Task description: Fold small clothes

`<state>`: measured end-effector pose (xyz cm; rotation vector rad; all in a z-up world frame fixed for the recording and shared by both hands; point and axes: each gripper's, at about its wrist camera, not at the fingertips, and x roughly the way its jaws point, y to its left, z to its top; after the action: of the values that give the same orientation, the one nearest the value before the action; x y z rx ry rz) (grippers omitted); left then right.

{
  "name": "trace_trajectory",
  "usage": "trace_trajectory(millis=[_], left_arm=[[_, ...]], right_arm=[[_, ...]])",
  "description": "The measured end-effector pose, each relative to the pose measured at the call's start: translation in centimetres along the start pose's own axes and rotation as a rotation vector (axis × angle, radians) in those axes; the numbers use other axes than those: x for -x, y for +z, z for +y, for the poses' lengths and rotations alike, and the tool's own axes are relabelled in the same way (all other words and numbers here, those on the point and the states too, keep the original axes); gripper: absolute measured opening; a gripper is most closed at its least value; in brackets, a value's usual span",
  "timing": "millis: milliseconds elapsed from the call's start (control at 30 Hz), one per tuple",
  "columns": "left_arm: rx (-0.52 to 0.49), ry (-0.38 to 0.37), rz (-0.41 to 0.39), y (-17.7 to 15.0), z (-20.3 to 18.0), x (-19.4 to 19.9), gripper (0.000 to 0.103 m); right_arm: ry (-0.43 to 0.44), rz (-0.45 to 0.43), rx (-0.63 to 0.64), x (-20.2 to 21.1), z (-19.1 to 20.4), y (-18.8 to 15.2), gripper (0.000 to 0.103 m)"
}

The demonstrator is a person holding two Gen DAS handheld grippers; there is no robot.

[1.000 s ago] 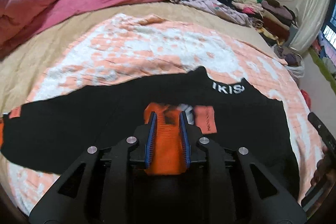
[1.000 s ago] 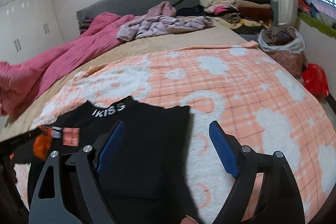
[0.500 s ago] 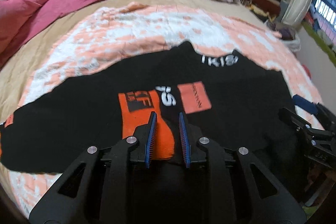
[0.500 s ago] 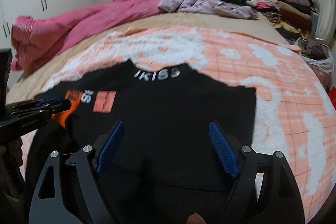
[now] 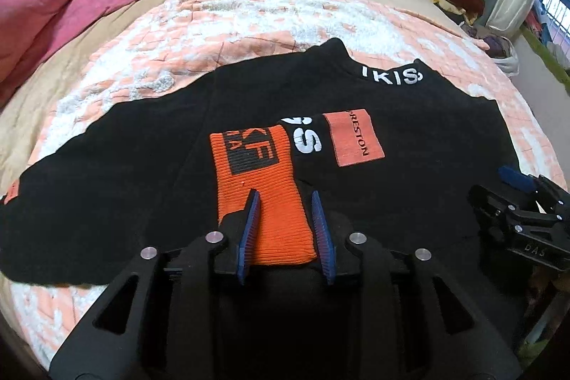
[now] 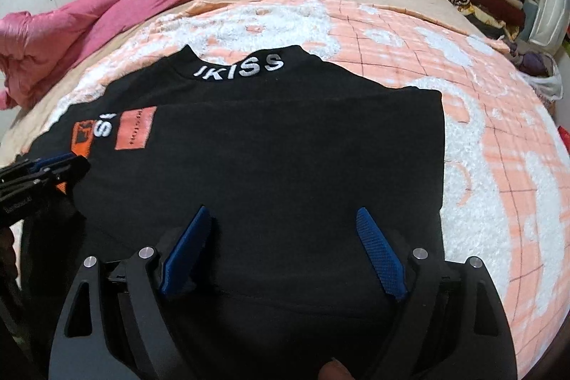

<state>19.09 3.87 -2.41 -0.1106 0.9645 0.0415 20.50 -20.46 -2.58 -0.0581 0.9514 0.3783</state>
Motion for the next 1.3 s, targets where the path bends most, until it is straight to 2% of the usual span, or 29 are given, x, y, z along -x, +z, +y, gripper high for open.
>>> trace_trajectory(millis=[100,167,200,267,333,633,767,833,1100,1300], left_arm=[[0.005,0.008,-0.015,-0.1,0.3,1.0,0.027],[0.002,0.027,-0.035,-0.2,0.6,2.0,0.033],[0.006,0.027,-0.042,-0.2,0.7,2.4,0.038],[0.016,0.026,-0.056,-0.3,1.2,3.4,0.042],[0.017,0.040,-0.069,-0.4,1.5,4.1,0.059],[0.024,0.068,-0.095,-1.0,3.0,6.5,0.081],[0.031,0.078,-0.111,-1.3,3.7,7.7,0.081],[0.042,0.079,-0.117,-1.3,4.2,8.1,0.093],[0.080,0.126,-0.143,-2.0,6.5,9.7,0.093],[0.146,0.158,-0.143,-2.7,9.8,10.5,0.093]], right_arm=[[0.013,-0.025,0.001,1.1,0.6,0.1,0.084],[0.012,-0.053,0.012,2.1,1.2,0.1,0.095],[0.013,-0.064,0.015,2.5,1.4,0.1,0.095],[0.024,-0.080,0.019,3.3,2.0,0.0,0.095],[0.029,-0.100,0.019,4.1,2.4,-0.1,0.097],[0.023,-0.163,0.011,6.5,3.7,-0.4,0.098],[0.015,-0.178,0.026,7.0,4.6,-0.4,0.098],[0.019,-0.184,0.033,7.2,5.2,-0.4,0.098],[0.031,-0.210,0.093,8.3,8.9,-0.2,0.098],[0.062,-0.213,0.143,8.3,12.5,0.1,0.098]])
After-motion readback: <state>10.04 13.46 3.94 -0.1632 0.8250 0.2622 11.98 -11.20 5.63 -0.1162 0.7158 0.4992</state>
